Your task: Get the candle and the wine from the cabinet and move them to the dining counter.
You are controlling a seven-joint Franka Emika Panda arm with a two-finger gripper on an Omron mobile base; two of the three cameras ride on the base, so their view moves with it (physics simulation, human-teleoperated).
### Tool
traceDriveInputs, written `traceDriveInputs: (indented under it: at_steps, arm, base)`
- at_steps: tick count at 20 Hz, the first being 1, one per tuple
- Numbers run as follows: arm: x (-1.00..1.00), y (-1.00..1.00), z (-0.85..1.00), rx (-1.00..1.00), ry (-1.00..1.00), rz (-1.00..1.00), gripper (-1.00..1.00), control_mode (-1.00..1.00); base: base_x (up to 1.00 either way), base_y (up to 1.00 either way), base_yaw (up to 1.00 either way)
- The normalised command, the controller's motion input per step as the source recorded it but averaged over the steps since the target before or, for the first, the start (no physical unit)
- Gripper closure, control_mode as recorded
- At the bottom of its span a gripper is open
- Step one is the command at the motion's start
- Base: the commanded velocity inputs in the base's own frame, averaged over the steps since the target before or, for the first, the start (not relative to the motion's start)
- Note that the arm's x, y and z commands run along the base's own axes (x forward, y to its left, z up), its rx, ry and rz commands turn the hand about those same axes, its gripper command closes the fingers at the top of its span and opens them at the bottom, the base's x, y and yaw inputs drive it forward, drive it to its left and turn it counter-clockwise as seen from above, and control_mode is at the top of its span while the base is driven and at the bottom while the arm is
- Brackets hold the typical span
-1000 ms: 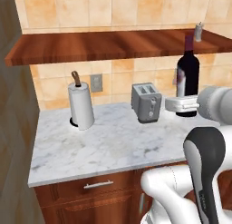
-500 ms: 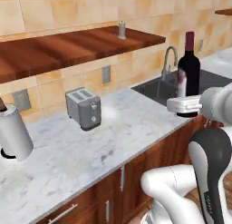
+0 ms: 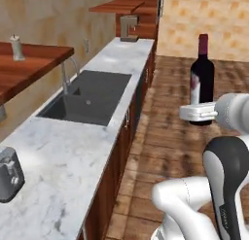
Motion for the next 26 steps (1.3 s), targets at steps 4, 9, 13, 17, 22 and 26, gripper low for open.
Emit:
traceDriveInputs:
  at_steps: [4,9,13,17,22,26]
  arm:
    - [0.00,0.00,0.00,0.00,0.00,0.00,1.00,1.00]
    - [0.00,0.00,0.00,0.00,0.00,0.00,1.00,1.00]
    - [0.00,0.00,0.00,0.00,0.00,0.00,1.00,1.00]
    - [0.00,0.00,0.00,0.00,0.00,0.00,1.00,1.00]
    - [0.00,0.00,0.00,0.00,0.00,0.00,1.00,1.00]
    - [0.00,0.00,0.00,0.00,0.00,0.00,1.00,1.00]
  base:
    - [0.00,0.00,-1.00]
    - [0.00,0.00,-1.00]
    - [0.00,0.00,-1.00]
    - [0.00,0.00,-1.00]
    - [0.41,0.08,-0.66]
    - [0.91,0.08,-0.14]
